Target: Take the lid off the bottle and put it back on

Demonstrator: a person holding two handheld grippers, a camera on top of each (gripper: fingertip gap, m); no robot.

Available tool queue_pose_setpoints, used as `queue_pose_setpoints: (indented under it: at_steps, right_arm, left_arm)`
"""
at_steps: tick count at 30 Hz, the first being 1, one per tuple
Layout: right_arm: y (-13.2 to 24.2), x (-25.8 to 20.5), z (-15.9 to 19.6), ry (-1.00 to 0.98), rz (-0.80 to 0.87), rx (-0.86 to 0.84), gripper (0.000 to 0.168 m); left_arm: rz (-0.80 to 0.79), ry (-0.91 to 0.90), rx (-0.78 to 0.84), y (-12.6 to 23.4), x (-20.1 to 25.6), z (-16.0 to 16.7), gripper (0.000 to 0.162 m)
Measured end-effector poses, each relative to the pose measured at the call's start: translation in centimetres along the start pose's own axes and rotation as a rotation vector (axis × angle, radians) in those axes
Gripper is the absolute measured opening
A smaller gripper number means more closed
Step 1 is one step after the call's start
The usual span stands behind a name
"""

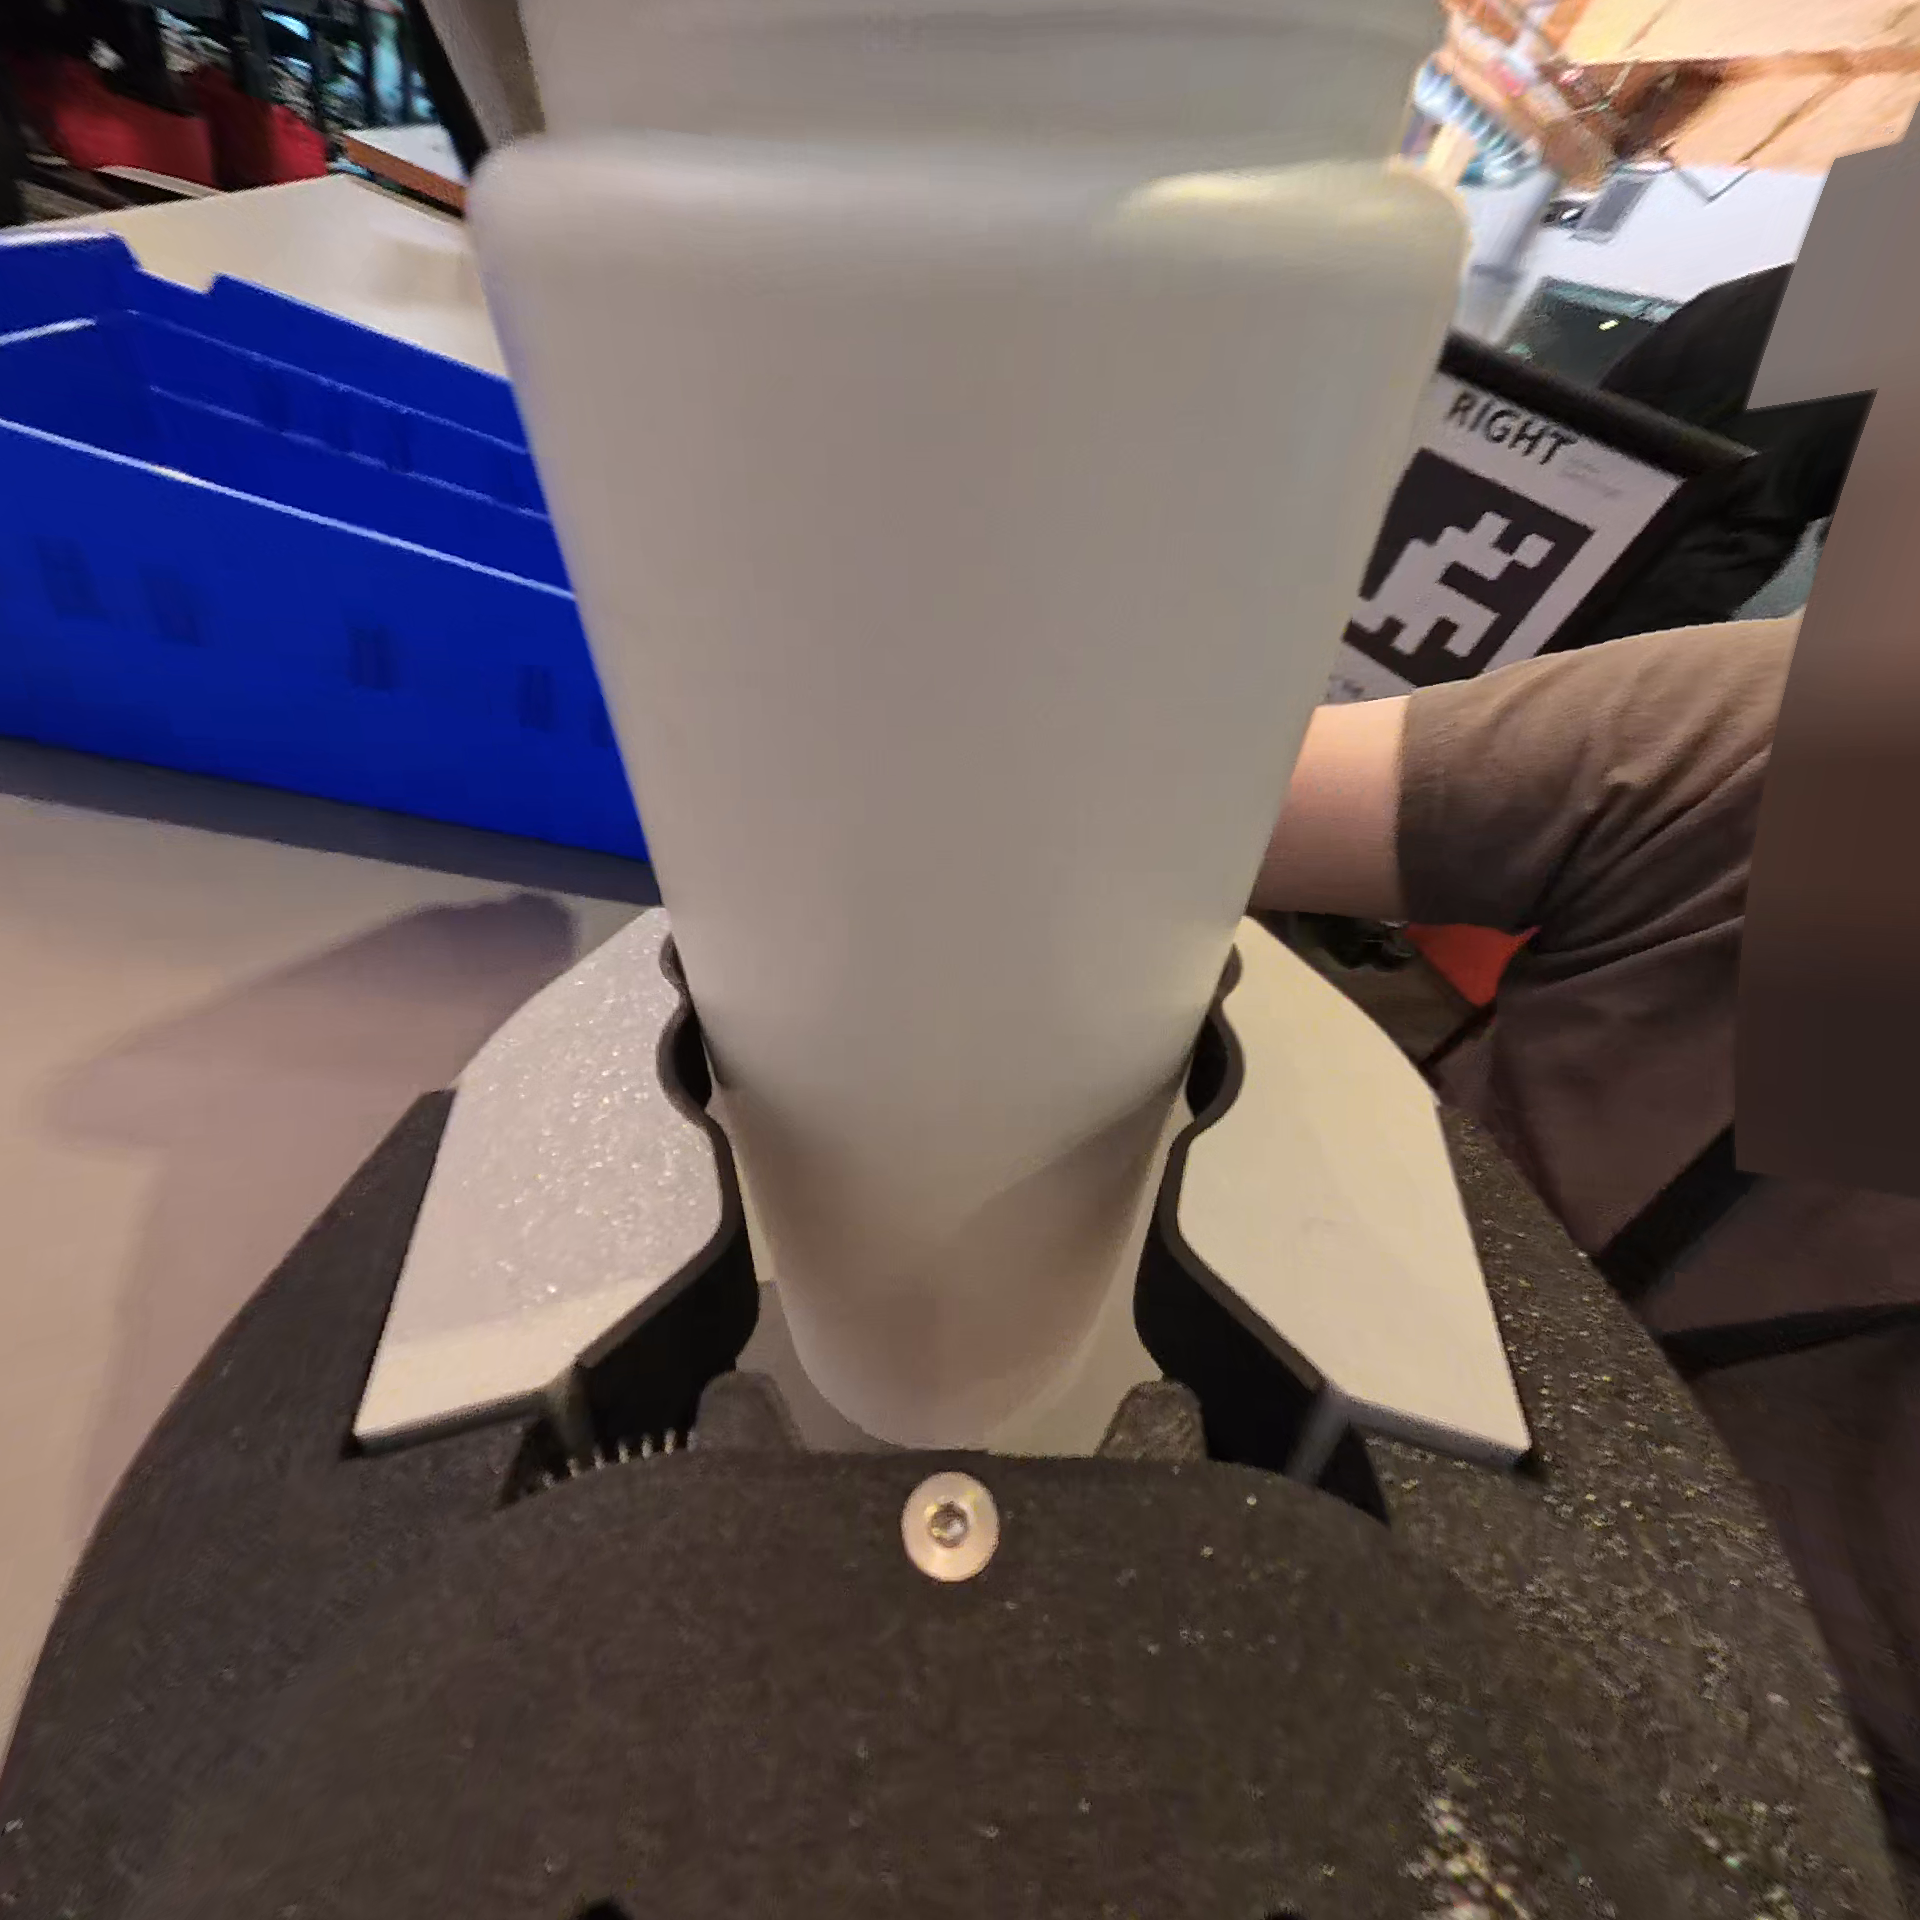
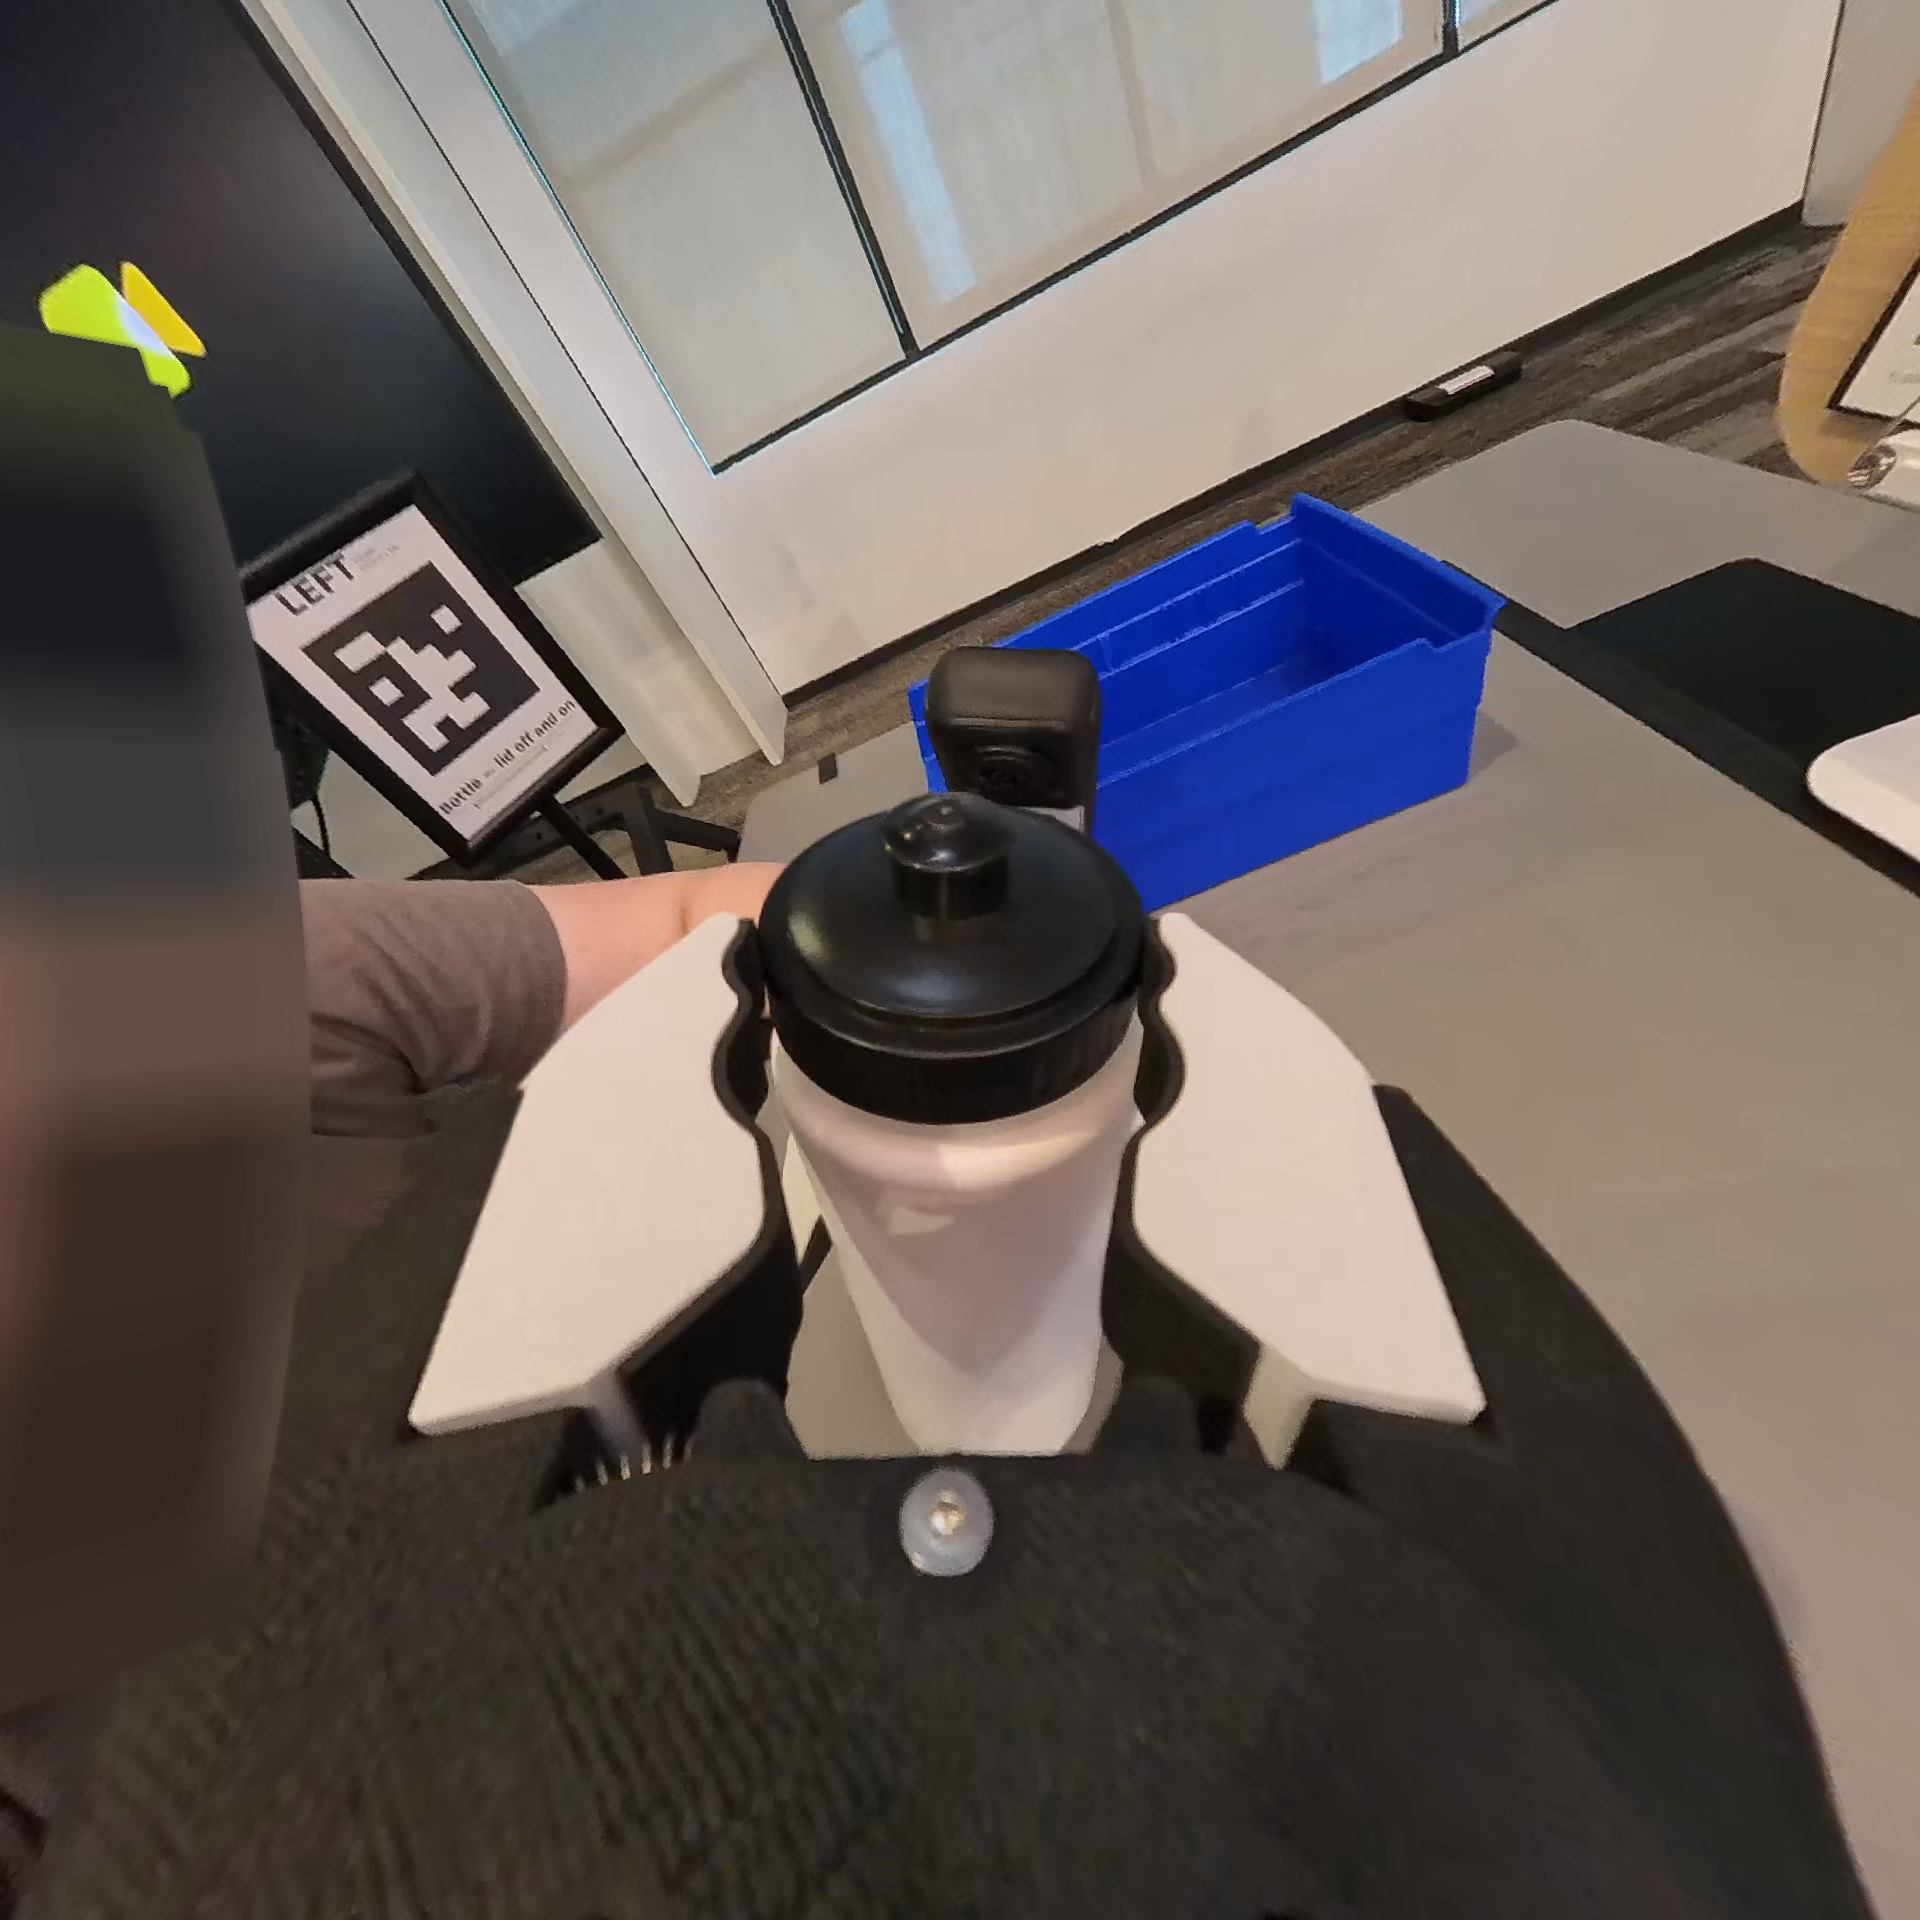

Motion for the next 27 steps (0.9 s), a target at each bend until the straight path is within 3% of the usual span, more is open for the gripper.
queue_pose_setpoints:
  at_steps: [8, 18, 21, 27]
  right_arm:
    - [-0.9, 0.4, 1.3, 0.222, -0.016, -0.062, 0.072]
    - [-1.9, 1.5, 2.4, 0.342, 0.086, -0.129, 0.071]
    - [-2.0, 1.6, 2.4, 0.339, 0.088, -0.121, 0.071]
    - [-2.2, 2.1, 2.1, 0.316, 0.17, -0.079, 0.071]
  left_arm:
    - [-0.355, -0.285, -0.059, 1.4, -4.1, 1.2, 0.092]
    - [-0.41, -0.281, -0.058, 1.6, -5.5, 2.5, 0.094]
    - [-0.434, -0.28, -0.025, 1.3, -5.4, 2.3, 0.101]
    - [-0.594, -0.27, -0.047, 1.7, -6.4, 2.2, 0.098]
Point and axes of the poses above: each gripper's, where its closed fingertips meet, y back along the fingers, z out of its underside, x = y × z across the jaws, the point moved 2 cm from there along y, back along the fingers, and after that the axes turned 2 degrees about -y, right-handed, at the moved point
